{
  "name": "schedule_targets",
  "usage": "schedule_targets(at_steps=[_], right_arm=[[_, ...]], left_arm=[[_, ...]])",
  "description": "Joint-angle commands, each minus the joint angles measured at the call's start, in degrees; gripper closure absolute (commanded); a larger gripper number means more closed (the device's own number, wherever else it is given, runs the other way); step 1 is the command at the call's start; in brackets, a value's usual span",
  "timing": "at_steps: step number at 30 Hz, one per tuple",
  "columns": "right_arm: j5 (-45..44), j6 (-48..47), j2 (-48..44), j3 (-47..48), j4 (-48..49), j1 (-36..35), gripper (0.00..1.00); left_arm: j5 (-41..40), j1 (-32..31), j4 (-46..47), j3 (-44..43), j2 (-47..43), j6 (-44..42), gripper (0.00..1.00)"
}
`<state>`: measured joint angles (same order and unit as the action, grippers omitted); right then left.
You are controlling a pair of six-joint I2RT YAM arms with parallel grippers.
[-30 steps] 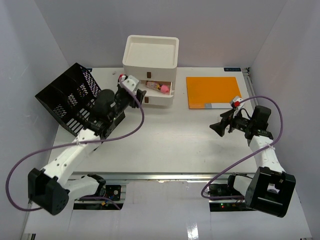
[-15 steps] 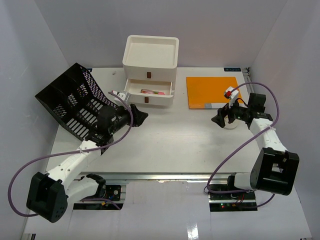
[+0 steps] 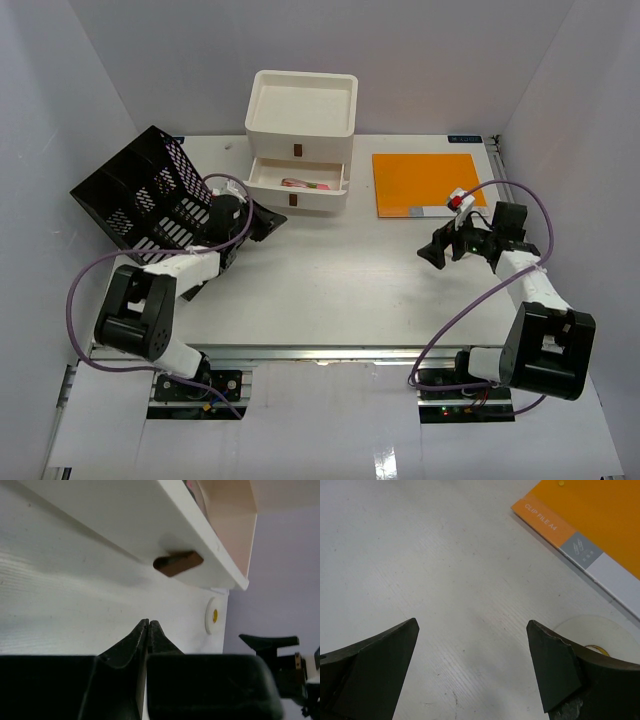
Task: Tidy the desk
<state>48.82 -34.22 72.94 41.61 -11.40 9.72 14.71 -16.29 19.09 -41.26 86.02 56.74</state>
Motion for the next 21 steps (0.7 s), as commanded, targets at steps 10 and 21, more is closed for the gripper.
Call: schedule_targets(at_steps=[10, 21], right_arm=[[2.62, 1.09, -10.39, -0.33, 3.7, 1.79, 0.04], [7.05, 3.95, -12.91, -1.59, 5.84, 4.9, 0.03]], left_arm=[[-11.37, -0.55, -1.49, -13.27, 12.15, 6.39, 0.83], [-13.83, -1.05, -2.3, -21.94, 17.04, 4.46, 0.81]])
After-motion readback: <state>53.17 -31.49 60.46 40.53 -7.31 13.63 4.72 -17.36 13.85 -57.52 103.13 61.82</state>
